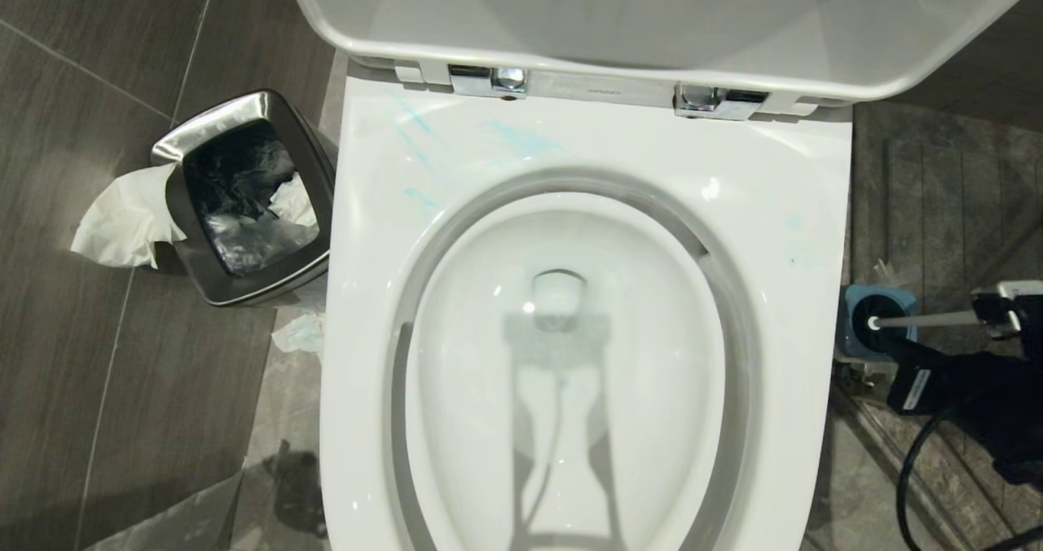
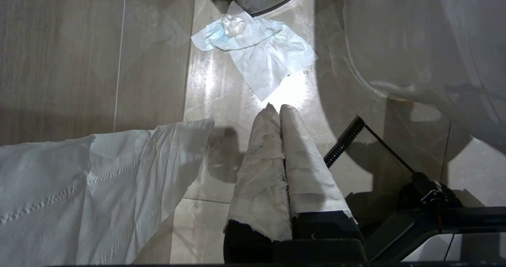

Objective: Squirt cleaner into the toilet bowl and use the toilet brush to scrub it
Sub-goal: Pour in the cleaning agent

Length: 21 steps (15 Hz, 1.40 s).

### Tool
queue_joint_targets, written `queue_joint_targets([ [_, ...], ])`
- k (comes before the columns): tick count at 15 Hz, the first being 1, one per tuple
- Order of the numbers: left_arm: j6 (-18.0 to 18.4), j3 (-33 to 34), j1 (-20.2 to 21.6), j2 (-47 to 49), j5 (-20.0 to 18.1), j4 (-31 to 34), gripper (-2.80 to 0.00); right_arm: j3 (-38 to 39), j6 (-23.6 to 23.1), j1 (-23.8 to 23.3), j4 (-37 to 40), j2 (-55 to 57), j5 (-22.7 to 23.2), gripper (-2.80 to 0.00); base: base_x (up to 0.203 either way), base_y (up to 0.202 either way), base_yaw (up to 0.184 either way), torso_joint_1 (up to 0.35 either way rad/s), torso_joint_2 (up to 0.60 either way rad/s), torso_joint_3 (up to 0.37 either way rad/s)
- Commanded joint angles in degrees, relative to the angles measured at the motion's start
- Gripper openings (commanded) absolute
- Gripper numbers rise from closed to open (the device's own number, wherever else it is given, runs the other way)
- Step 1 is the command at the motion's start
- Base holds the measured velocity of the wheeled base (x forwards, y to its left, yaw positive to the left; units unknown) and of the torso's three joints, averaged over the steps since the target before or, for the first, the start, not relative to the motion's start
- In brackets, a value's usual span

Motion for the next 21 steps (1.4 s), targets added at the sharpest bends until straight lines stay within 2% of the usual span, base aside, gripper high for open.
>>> queue_joint_targets([
  [1, -0.1, 0.1, 0.0, 0.1, 0.0, 0.0, -2.80, 1.5, -0.5, -0.4, -14.6, 16.0, -0.7, -2.80, 0.000, 0.000, 0.000, 0.000, 0.00, 0.000],
  [3, -0.1, 0.1, 0.0, 0.1, 0.0, 0.0, -2.80, 2.0, -1.0, -1.1, -22.5, 18.5, -1.3, -2.80, 0.000, 0.000, 0.000, 0.000, 0.00, 0.000],
  [8, -0.1, 0.1, 0.0, 0.1, 0.0, 0.0, -2.80, -0.2, -1.4, -0.7, -22.6, 20.4, 2.6, -2.80, 0.000, 0.000, 0.000, 0.000, 0.00, 0.000],
  [9, -0.1, 0.1, 0.0, 0.1, 0.0, 0.0, -2.80, -0.6, -1.4, -0.3, -22.6, 20.4, 2.8, -2.55, 0.000, 0.000, 0.000, 0.000, 0.00, 0.000],
  [10, -0.1, 0.1, 0.0, 0.1, 0.0, 0.0, -2.80, -1.5, -1.4, 0.4, -22.6, 20.5, 2.9, 0.00, 0.000, 0.000, 0.000, 0.000, 0.00, 0.000],
  [15, -0.1, 0.1, -0.1, 0.1, 0.0, 0.0, -2.80, -2.7, -1.3, 0.8, -22.6, 20.7, 7.1, 0.00, 0.000, 0.000, 0.000, 0.000, 0.00, 0.000],
  [21, -0.1, 0.1, 0.0, 0.1, 0.0, 0.0, -2.80, -14.4, -1.2, 0.8, -22.6, 29.5, 7.1, 0.00, 0.000, 0.000, 0.000, 0.000, 0.00, 0.000],
])
